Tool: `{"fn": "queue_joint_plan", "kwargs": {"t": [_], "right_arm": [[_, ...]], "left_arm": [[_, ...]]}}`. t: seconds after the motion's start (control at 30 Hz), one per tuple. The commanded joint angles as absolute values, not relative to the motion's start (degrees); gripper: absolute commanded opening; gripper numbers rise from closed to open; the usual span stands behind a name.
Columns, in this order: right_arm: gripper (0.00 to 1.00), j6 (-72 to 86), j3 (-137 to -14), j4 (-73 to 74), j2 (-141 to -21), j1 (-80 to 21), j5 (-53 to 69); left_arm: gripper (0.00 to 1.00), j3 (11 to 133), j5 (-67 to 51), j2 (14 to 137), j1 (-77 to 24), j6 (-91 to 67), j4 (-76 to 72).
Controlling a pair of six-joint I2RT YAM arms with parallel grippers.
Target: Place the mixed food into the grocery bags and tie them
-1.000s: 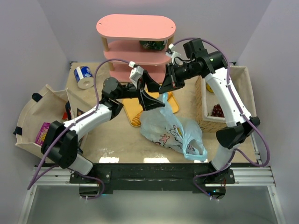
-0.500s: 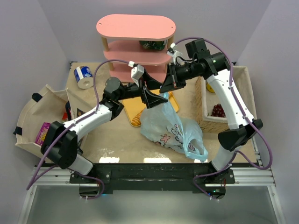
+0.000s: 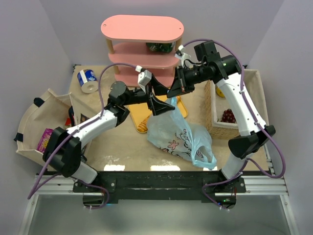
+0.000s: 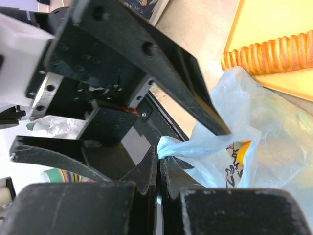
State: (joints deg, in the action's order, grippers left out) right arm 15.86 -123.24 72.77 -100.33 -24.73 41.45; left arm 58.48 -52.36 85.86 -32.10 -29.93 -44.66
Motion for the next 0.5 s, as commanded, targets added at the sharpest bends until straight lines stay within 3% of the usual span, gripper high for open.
{"fn": "queue_joint_plan", "kwargs": {"t": [0.0,0.47], "right_arm": [[0.0,16.0,-123.93,71.63,-99.23,-24.78,44.21],[0.0,20.65,-122.34,65.93,-98.88,-24.7,43.77]], "left_arm": [[1.0,61.87,-54.58,88.59,-32.78,-31.64,-50.01],[1.0,60.39,-53.96,91.94,-35.16,-38.31,-59.23]]}}
